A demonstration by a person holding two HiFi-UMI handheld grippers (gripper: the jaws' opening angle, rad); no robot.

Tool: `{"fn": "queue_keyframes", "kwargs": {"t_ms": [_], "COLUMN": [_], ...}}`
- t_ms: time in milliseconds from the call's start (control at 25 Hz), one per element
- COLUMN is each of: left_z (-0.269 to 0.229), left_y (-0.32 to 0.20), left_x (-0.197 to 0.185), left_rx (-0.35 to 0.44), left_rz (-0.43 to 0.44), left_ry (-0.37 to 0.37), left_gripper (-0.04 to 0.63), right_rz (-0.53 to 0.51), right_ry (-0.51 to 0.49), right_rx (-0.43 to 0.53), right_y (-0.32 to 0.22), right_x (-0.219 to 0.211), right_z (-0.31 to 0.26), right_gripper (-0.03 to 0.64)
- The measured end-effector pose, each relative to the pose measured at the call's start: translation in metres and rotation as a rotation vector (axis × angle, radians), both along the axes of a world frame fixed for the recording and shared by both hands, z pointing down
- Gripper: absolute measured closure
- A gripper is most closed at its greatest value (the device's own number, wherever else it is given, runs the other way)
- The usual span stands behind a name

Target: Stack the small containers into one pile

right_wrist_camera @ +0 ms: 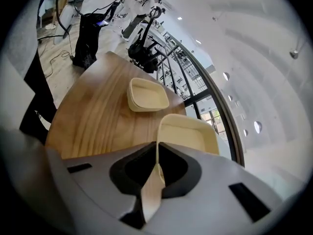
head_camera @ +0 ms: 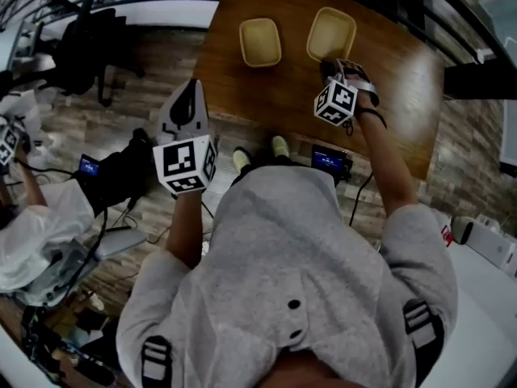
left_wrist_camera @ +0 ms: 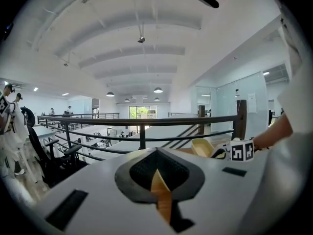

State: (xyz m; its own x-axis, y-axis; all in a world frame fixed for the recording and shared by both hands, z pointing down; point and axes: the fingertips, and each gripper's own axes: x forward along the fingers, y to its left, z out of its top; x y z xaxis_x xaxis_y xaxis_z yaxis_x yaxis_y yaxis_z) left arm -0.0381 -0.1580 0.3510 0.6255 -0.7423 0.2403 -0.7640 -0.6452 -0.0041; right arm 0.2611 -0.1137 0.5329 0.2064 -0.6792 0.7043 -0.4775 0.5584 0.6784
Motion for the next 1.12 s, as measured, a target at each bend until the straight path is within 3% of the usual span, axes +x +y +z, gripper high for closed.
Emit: {"fn": "queue_keyframes", "kwargs": {"t_ms": [400,600,840,1120], "left_z": [0.013,0.022,0.015,0.03], "left_y": [-0.049,-0.084,-0.011,-0.063], "left_x": [-0.048,-0.064,-0.072,-0.139], "left_rx": [-0.016,-0.03,-0.014,-0.058], "left_rz": [-0.093,-0.178,-0.219,-0.247], "left_ry": [0.014,0.013,-0.008,-0.026], "left_gripper": [0.581,0.581,0.581,0.581], "right_rz": [-0.139,-0.234,-0.274,-0.323], "right_ry": [-0.032,-0.035,-0.046,-0.052], "right_rx": [-0.008,-0.024,-0.025,-0.091], "right_y": [-0.073,-0.133,-0.073,-0.127], "right_x": [-0.069,-0.088,-0.1,-0.17], "right_z": [0.008,0.015,0.02,0.051], "right_gripper": [0.587,0.588,0.586,0.586]}}
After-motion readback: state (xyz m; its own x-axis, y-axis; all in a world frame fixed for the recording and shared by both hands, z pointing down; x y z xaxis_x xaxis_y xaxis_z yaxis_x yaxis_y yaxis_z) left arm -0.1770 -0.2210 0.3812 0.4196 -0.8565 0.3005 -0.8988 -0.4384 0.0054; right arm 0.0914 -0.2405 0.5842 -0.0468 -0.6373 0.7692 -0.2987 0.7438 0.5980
